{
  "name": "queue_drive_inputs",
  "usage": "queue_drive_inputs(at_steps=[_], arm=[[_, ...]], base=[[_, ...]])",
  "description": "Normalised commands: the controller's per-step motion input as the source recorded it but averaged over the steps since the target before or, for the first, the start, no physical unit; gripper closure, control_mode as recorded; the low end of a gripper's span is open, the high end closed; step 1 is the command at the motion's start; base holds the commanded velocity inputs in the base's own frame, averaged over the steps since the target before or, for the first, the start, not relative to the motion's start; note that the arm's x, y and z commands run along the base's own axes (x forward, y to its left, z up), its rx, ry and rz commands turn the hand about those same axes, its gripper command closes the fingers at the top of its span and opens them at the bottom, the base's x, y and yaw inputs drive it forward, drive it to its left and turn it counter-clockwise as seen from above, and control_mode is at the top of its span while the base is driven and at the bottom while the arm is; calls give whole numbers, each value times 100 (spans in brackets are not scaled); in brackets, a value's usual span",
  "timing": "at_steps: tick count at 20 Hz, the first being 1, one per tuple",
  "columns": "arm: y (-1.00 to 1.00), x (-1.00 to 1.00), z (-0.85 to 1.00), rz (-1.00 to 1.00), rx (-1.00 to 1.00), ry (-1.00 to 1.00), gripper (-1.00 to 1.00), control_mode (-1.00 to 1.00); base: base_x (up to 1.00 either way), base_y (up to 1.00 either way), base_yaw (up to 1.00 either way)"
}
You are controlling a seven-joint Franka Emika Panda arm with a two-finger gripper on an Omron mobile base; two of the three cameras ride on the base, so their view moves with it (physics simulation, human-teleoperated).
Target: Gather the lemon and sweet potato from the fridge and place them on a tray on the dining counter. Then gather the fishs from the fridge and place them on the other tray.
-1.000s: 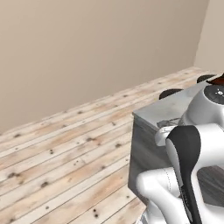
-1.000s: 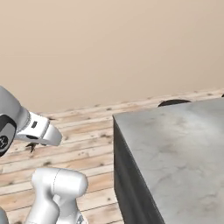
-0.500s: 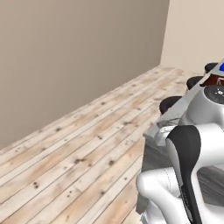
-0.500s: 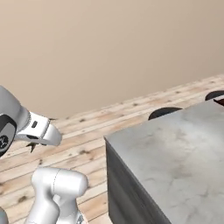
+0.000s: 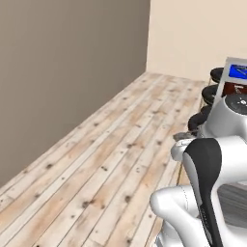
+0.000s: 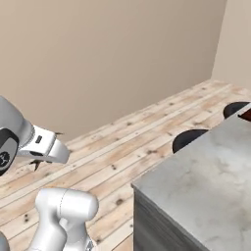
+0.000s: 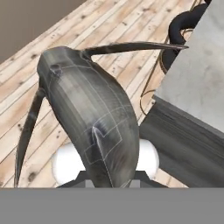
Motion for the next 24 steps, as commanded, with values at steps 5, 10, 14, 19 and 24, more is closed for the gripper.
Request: queue_drive_inputs(at_steps=[5,10,14,19,24], arm=[[0,0,0,0,0,0,100,100],[0,0,0,0,0,0,100,100],[0,0,0,0,0,0,100,100],[0,0,0,0,0,0,100,100],[0,0,0,0,0,0,100,100]], base=[[83,59,-38],[84,53,-41],[80,49,-44],[78,51,-44],[78,54,-45]])
